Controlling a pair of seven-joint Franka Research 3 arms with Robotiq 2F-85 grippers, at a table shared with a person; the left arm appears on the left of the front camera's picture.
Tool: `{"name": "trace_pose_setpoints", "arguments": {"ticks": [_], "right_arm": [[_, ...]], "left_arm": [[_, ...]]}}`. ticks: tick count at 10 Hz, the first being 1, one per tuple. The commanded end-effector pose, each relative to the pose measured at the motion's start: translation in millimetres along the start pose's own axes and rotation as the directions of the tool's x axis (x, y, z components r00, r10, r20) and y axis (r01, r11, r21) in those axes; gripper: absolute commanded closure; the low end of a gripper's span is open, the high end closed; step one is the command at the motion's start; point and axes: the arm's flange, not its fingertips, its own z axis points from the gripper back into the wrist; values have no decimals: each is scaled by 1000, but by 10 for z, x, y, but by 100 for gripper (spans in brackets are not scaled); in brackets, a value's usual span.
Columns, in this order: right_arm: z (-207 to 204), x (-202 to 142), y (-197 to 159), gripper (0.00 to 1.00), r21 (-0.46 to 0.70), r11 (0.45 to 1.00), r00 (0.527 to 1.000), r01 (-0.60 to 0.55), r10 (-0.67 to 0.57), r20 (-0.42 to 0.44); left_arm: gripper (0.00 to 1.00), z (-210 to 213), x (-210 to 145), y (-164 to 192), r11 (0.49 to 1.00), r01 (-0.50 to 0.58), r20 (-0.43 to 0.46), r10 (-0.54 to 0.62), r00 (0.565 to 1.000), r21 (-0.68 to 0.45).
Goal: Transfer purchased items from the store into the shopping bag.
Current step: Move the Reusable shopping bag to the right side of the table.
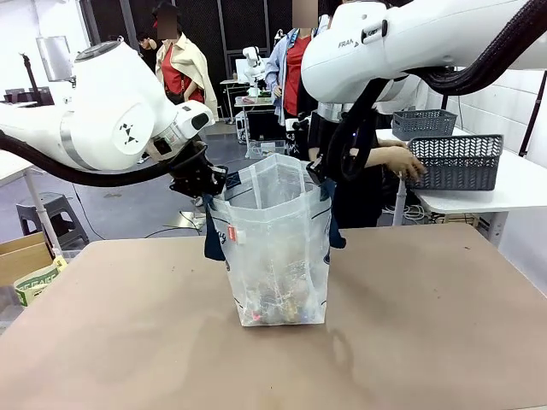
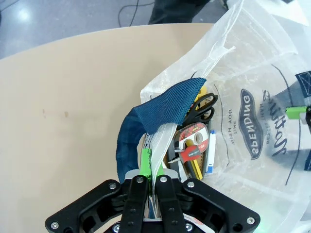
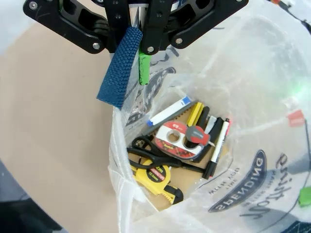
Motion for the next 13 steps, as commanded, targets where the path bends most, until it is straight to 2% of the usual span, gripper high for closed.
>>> {"name": "trace_pose_setpoints", "arguments": {"ticks": [1, 6, 7, 8, 10, 11, 13], "right_arm": [[80, 148, 72, 100, 23, 995, 995, 102, -101, -4], [-47, 470, 288, 100, 32, 959, 956, 282, -278, -89], [-72, 496, 247, 100, 10, 957, 951, 291, -288, -115], [-78, 322, 258, 100, 32, 970, 969, 240, -238, -67], [-78, 322, 258, 100, 32, 970, 969, 240, -238, -67], [-107, 391, 266, 100, 35, 964, 962, 262, -258, -84], [-88, 410, 289, 100, 49, 899, 898, 434, -429, -94]], "left_arm": [[100, -29, 104, -138, 1000, -20, -23, 19, 1000, -18], [100, -165, 244, -522, 983, -182, -107, 182, 977, 8], [100, -177, 275, -521, 968, -250, -114, 249, 962, 12], [100, -126, 156, -378, 989, -147, -87, 145, 986, -13], [100, -126, 156, -378, 989, -147, -87, 145, 986, -13], [100, -149, 197, -431, 983, -182, -99, 180, 979, -13], [100, -173, 198, -462, 956, -273, -118, 285, 951, 111]]}}
